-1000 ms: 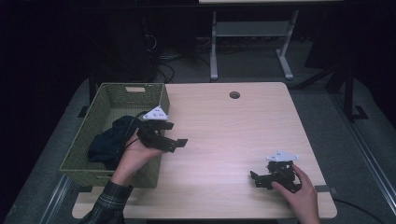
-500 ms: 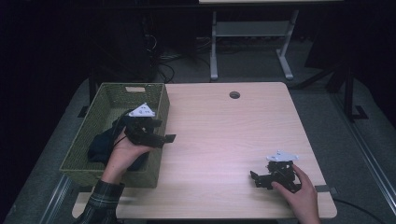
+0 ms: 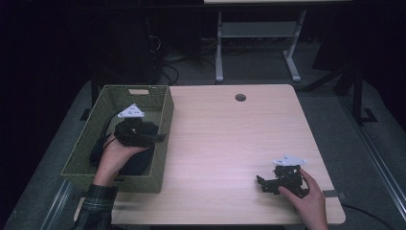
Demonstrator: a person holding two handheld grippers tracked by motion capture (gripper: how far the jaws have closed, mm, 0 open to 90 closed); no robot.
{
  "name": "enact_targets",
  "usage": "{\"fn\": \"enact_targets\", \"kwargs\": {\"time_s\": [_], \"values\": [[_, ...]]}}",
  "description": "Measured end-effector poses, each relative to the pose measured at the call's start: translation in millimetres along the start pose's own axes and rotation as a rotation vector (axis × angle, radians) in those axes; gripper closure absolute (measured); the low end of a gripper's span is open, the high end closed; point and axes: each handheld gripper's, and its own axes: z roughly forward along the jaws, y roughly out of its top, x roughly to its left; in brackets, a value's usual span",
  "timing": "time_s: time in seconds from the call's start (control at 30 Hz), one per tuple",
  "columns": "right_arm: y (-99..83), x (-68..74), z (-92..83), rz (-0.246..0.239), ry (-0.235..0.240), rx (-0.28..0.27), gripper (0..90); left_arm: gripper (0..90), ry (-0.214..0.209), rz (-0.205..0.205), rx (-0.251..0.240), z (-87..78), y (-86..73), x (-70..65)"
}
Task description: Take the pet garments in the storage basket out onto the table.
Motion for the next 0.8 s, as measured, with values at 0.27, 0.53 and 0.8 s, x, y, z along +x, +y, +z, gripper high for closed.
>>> {"fn": "enact_targets", "kwargs": {"time_s": [0.27, 0.53, 0.8], "values": [[0.0, 0.0, 0.0, 0.0, 0.0, 0.0, 0.4, 37.6, 0.028, -0.019, -0.005, -11.8, -8.1, 16.5], [0.0, 0.0, 0.0, 0.0, 0.0, 0.0, 0.4, 44.0, 0.057, -0.033, 0.015, -21.2, -17.5, 30.9], [0.0, 0.0, 0.0, 0.001, 0.0, 0.0, 0.4, 45.0, 0.108, -0.055, 0.044, -29.4, -28.3, 46.7]]}}
